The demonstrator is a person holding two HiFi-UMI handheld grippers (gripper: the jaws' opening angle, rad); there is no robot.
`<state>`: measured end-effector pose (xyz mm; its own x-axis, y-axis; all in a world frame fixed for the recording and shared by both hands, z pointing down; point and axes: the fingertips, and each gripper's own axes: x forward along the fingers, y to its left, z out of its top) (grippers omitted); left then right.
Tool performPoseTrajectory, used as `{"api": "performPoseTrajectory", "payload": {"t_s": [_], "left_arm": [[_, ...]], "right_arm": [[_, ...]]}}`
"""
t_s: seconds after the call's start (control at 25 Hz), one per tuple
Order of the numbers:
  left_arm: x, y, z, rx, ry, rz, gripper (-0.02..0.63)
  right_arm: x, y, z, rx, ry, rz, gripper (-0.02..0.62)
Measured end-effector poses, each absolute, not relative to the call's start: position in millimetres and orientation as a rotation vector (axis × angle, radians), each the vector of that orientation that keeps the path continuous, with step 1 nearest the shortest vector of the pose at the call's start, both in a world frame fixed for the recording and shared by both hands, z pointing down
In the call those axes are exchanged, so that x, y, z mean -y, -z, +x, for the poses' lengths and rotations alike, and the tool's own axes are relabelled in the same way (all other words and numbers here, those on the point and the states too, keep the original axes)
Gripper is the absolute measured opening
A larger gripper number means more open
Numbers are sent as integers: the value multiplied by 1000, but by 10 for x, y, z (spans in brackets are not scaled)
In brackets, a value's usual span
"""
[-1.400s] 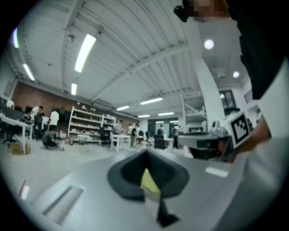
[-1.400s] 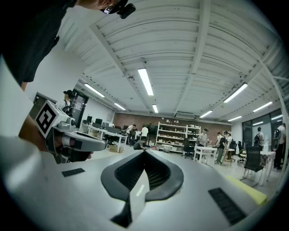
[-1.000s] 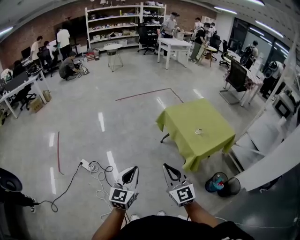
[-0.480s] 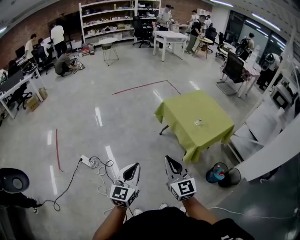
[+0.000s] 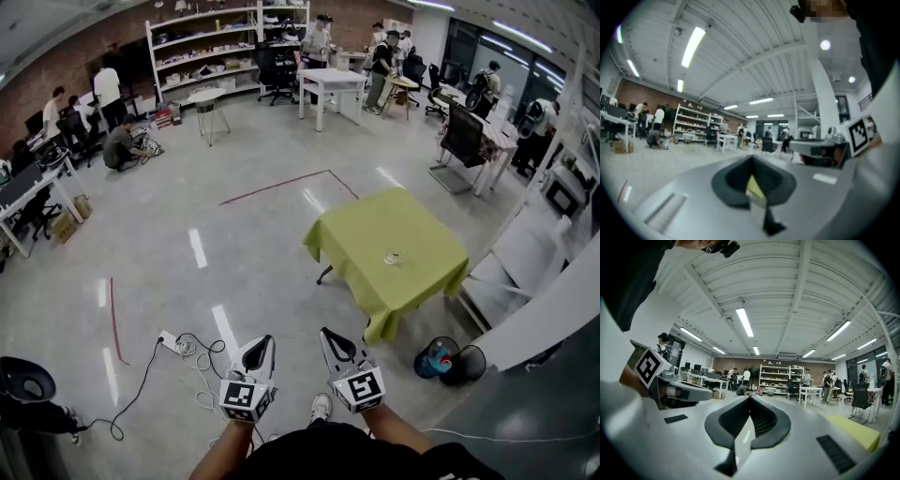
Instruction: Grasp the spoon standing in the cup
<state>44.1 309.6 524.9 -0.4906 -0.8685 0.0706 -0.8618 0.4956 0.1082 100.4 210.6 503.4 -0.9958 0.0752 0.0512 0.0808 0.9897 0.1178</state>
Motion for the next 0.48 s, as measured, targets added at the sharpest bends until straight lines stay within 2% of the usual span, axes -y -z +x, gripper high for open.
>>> {"api": "performPoseTrajectory", "payload": {"t_s": [0.48], "left_arm": [[-2178,-5180,-237,2646,45,1420,6]], "right_arm": [[-995,-4911,572,3163,159,-113,6]]}}
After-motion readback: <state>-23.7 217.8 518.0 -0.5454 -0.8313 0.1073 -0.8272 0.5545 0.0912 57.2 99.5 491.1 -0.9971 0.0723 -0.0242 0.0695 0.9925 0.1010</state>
